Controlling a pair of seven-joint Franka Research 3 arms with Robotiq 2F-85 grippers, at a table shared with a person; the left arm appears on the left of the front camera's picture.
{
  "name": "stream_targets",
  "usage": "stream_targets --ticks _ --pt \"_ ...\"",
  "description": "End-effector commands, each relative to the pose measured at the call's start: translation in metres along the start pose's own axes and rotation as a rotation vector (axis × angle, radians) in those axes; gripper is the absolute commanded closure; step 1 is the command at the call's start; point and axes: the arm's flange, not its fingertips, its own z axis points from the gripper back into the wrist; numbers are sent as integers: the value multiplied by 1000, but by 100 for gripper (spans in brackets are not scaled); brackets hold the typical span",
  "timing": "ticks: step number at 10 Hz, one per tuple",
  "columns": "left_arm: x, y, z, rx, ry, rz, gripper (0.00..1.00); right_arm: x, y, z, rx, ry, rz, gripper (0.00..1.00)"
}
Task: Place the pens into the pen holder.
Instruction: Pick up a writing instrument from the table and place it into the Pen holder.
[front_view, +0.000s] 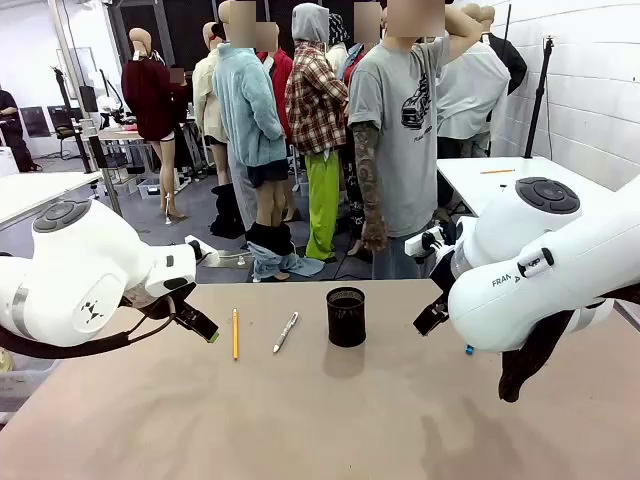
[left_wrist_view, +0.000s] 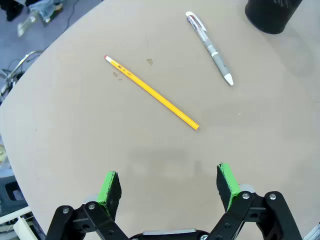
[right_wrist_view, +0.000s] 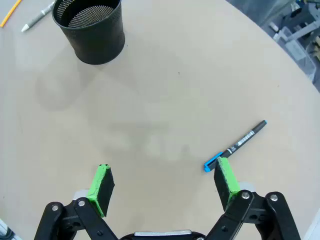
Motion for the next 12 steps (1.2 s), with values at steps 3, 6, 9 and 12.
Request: stream_targets --ticks 3,6,9,12 --pt "0 0 0 0 0 0 0 0 0 0 0 0 0 0" --pt "0 0 0 0 0 0 0 0 0 0 0 0 0 0" --pt "10 12 20 14 -52 -59 0 -3 -15 19 -51 -36 15 0" --pt "-11 72 111 123 -195 -110 0 -45 -67 120 -182 -161 -69 0"
